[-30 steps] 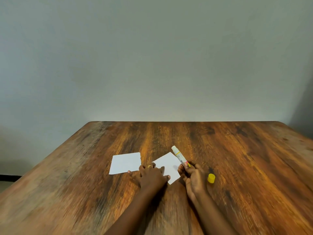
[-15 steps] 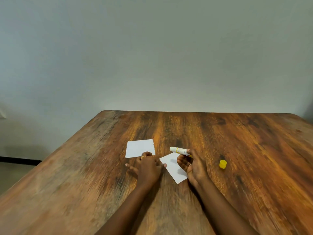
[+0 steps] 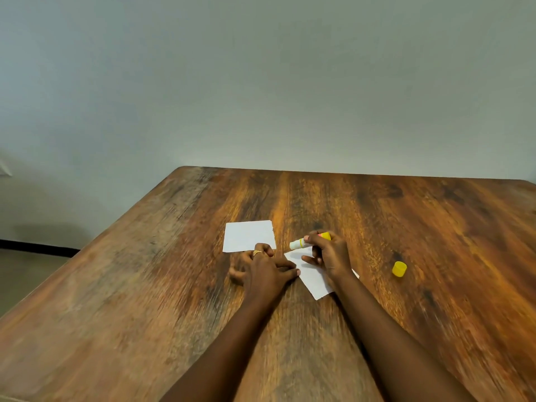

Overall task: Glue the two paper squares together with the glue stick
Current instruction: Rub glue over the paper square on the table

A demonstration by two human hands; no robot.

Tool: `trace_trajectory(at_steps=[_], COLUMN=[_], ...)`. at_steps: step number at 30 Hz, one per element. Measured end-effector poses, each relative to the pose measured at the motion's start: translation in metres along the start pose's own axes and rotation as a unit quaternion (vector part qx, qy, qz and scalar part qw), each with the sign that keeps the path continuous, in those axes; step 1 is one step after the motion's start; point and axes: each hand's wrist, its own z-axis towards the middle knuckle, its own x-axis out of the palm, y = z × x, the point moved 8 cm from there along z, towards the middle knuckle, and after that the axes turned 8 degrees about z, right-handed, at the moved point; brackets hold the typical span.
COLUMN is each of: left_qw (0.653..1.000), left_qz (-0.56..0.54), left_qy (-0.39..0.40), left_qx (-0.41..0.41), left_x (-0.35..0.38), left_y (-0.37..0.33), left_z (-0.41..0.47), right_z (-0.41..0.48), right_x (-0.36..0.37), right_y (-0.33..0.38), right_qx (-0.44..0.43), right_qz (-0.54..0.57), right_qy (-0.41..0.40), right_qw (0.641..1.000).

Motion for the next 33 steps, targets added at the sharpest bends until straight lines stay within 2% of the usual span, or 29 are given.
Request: trace_trajectory(at_steps=[5,12,25,33], left_qw=[1.000,1.000,1.000,1.000], left_qz=[0.010,0.020,0.010,0.028], left_qy=[0.005,0.019,0.019,0.011], left_qx=[0.006,-0.008,-0.017,0.005], left_x=[0.000,0.002,0.002,0.006], left_y=[-0.004,-0.003,-0.002,-0.003], left_z=[-0.002,-0.002,-0.004,-0.001], right_z=[0.008,0.012,0.017,0.019], right_x=[0.013,0.018,0.021,0.019], right_y=[0.001,0.004,0.000,-0.002], right_qx=[-0.011,-0.064,-0.076,-0.078], right_qz=[-0.080,-0.162,-0.202,-0.208], right_qy=[0.038,0.050,0.057,0.062], right_qw=[0.996,0.983,0.975,0.973])
